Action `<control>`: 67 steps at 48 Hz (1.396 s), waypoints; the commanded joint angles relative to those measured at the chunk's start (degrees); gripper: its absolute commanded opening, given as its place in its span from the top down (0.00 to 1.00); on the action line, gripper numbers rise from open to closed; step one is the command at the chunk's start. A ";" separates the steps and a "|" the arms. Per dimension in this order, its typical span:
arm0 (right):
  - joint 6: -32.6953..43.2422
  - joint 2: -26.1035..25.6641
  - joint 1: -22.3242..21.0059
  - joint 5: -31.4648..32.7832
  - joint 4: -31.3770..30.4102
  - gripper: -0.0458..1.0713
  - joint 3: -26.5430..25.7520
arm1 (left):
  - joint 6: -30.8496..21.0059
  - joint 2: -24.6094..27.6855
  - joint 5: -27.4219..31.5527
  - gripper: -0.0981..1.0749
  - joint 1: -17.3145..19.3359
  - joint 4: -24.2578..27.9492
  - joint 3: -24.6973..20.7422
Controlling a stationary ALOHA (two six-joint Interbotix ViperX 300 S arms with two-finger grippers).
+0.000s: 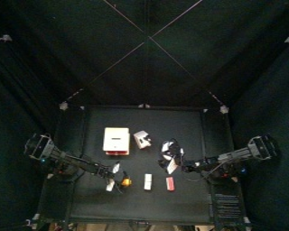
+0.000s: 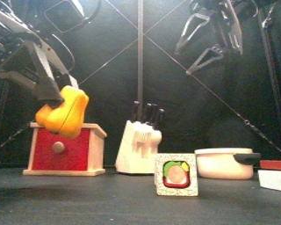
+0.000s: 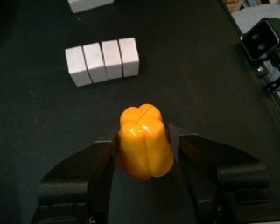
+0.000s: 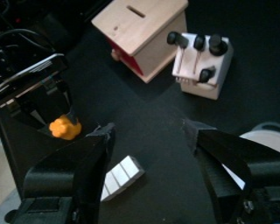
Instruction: Put squash in pot
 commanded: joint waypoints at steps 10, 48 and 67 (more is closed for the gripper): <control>0.09 -5.89 -0.44 -1.05 -8.96 0.11 1.93 | -0.09 -0.26 -13.45 0.22 0.88 -1.41 -2.81; 4.83 -19.16 2.11 -0.62 -10.81 0.11 16.35 | 0.00 22.15 -27.60 0.22 14.68 -10.02 -27.51; 4.75 -19.25 2.20 -0.62 -10.72 0.11 16.88 | 0.18 27.16 -26.72 0.22 16.96 -12.66 -33.75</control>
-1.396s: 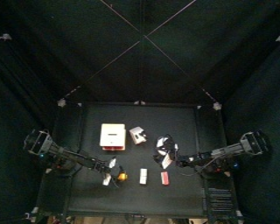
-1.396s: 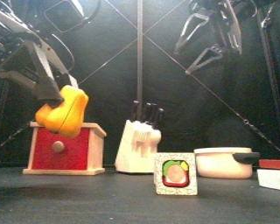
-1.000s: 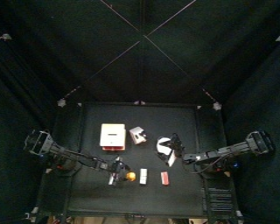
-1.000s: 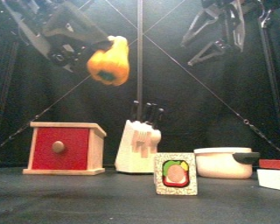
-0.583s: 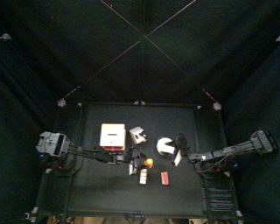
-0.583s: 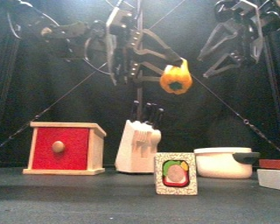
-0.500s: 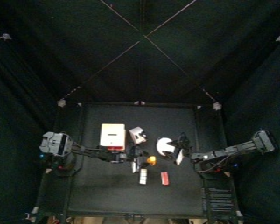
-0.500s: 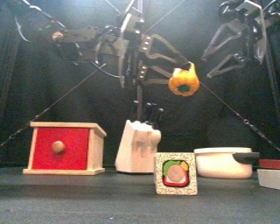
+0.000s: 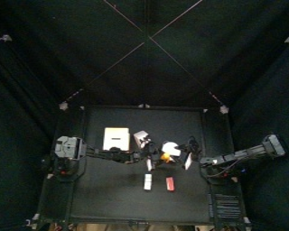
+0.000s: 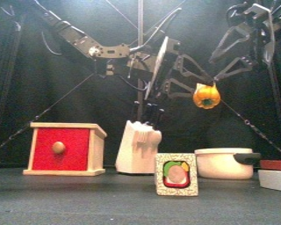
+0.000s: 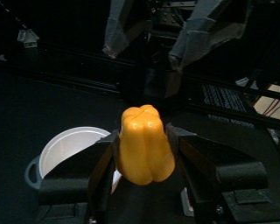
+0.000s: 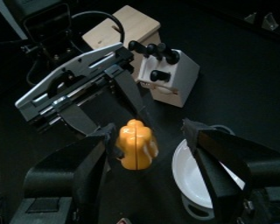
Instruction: Put squash in pot
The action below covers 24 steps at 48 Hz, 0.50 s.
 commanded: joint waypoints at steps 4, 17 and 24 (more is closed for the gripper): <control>0.00 -0.18 0.09 0.00 -0.26 0.11 -0.53 | 0.09 0.88 0.26 0.22 0.79 -0.18 -3.16; 0.00 -0.18 0.18 0.53 -0.18 0.11 -0.53 | 0.26 2.81 0.97 0.22 2.20 0.00 -5.10; -0.18 -0.53 0.18 0.88 -0.26 0.11 -0.44 | 0.26 2.90 1.85 0.22 3.16 0.18 -5.71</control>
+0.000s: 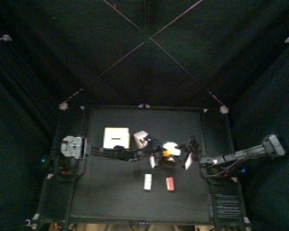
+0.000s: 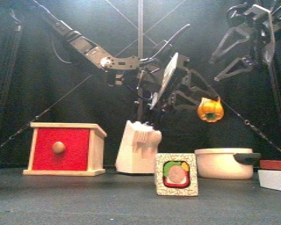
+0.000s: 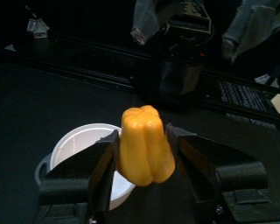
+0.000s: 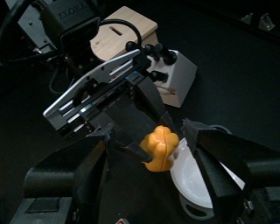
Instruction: Put squash in pot
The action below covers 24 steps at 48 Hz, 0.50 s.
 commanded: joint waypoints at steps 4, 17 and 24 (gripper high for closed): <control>-0.09 -0.70 0.09 0.97 -0.18 0.11 -0.35 | 0.09 -0.70 0.62 0.22 1.32 0.35 -2.29; 0.00 -1.41 0.09 2.90 1.14 0.11 0.35 | 0.09 0.97 2.46 0.22 2.37 1.14 -4.13; 0.00 -1.41 0.09 2.99 1.14 0.11 0.35 | 0.09 1.67 4.57 0.22 2.55 1.58 -5.27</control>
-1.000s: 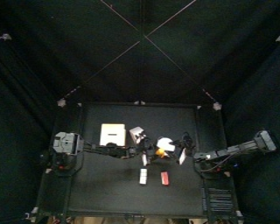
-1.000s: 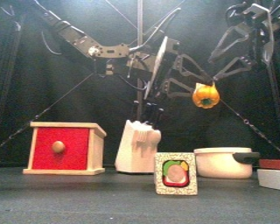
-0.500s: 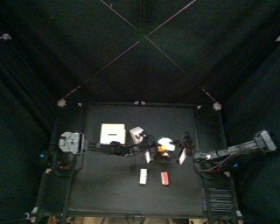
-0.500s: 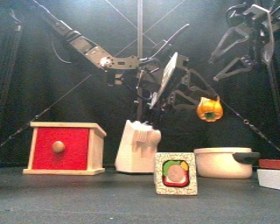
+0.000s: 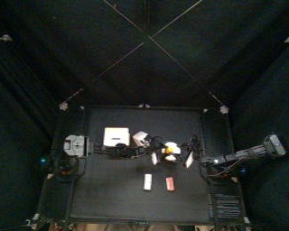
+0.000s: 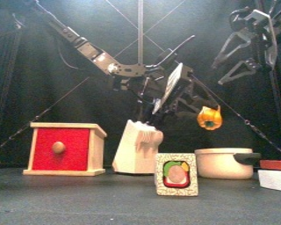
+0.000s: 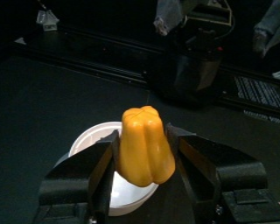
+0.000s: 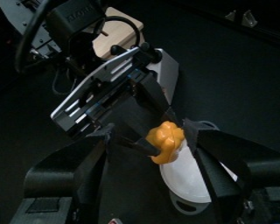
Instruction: Put squash in pot
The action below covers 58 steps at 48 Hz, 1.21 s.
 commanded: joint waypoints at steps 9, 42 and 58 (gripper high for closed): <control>0.00 0.09 0.18 0.09 -0.09 0.11 -0.62 | -0.18 -0.53 2.20 0.21 0.44 0.79 -2.29; 0.00 0.09 0.26 0.09 -0.09 0.11 -0.62 | -0.18 -0.88 2.20 0.16 0.18 0.70 -2.99; 0.00 0.09 0.53 0.09 0.00 0.11 -0.53 | -0.18 -2.37 3.87 0.16 0.00 2.46 -2.72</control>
